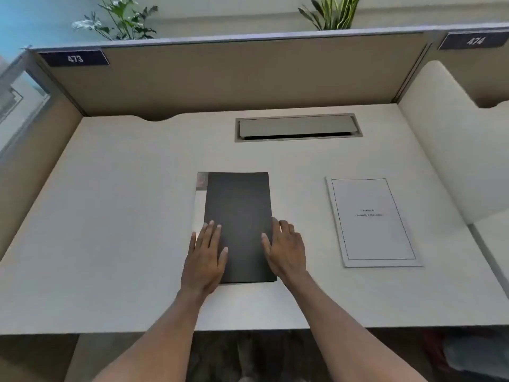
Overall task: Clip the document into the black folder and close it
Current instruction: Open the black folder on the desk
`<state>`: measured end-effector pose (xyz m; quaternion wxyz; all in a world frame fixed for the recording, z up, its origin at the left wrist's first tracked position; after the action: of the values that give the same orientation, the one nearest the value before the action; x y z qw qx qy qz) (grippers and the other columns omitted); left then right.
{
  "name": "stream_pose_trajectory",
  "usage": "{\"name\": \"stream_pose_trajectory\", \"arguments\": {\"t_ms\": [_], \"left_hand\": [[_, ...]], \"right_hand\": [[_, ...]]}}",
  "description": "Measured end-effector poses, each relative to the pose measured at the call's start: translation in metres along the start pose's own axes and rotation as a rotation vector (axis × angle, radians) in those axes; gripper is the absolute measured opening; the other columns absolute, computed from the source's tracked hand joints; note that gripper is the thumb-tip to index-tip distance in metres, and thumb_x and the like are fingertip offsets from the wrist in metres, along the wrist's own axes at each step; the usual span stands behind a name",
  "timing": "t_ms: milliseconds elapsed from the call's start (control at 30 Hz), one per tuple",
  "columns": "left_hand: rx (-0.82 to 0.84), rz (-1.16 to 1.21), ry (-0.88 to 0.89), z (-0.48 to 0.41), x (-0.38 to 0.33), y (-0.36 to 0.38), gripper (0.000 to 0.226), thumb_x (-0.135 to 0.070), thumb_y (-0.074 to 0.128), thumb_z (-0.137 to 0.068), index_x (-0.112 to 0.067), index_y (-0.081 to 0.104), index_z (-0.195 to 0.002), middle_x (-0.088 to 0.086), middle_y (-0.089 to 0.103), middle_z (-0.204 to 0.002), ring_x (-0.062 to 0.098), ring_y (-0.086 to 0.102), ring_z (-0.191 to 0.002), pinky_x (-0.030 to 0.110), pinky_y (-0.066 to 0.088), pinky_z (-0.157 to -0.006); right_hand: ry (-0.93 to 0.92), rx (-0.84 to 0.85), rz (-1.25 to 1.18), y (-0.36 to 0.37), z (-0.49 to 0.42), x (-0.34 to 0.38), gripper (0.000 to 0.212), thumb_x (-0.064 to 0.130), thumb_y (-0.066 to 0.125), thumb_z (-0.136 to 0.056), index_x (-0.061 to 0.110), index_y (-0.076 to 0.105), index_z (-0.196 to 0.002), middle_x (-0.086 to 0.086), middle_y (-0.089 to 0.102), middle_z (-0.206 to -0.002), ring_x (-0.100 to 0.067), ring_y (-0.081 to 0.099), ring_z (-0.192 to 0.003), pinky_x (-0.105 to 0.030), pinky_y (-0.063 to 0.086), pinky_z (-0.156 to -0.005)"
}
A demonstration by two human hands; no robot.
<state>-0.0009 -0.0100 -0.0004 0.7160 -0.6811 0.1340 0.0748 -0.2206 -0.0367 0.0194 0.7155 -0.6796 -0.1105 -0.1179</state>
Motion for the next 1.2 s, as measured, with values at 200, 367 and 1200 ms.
{"name": "stream_pose_trajectory", "arguments": {"t_ms": [200,367,1200], "left_hand": [[0.145,-0.089,0.107,0.030,0.024,0.014,0.087,-0.076,0.027,-0.097,-0.028,0.011,-0.168,-0.009,-0.002,-0.176,0.011,-0.009,-0.163,0.045,0.001,-0.134],[0.187,-0.119,0.215,0.040,0.040,0.022,0.088,-0.072,0.039,-0.096,-0.028,0.015,-0.168,-0.010,0.004,-0.176,0.012,0.000,-0.164,0.045,0.007,-0.133],[-0.284,-0.052,0.281,0.071,0.033,0.018,0.039,-0.023,0.051,-0.104,-0.005,0.074,-0.130,0.008,0.074,-0.131,0.027,0.071,-0.121,0.040,0.058,-0.104]], "right_hand": [[0.071,0.082,0.004,0.025,0.020,0.015,0.057,0.046,0.039,-0.101,0.012,0.042,-0.147,-0.009,0.055,-0.136,-0.029,0.052,-0.117,-0.040,0.049,-0.095],[0.111,0.100,0.047,0.032,0.022,0.023,0.057,0.046,0.040,-0.101,0.012,0.042,-0.147,-0.008,0.050,-0.141,-0.028,0.050,-0.121,-0.040,0.048,-0.097],[0.442,-0.243,-0.957,0.023,0.021,0.016,0.048,0.038,0.025,-0.104,0.022,0.055,-0.139,0.002,0.063,-0.137,-0.017,0.057,-0.127,-0.036,0.045,-0.109]]}}
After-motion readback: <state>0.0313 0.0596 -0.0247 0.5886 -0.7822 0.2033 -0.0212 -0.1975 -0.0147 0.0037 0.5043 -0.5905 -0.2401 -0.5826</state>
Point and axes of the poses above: each hand's wrist, its own z-axis away from the middle knuckle, its own y-axis out of the palm, x = y × z, the point moved 1 cm from there along -z, towards the middle knuckle
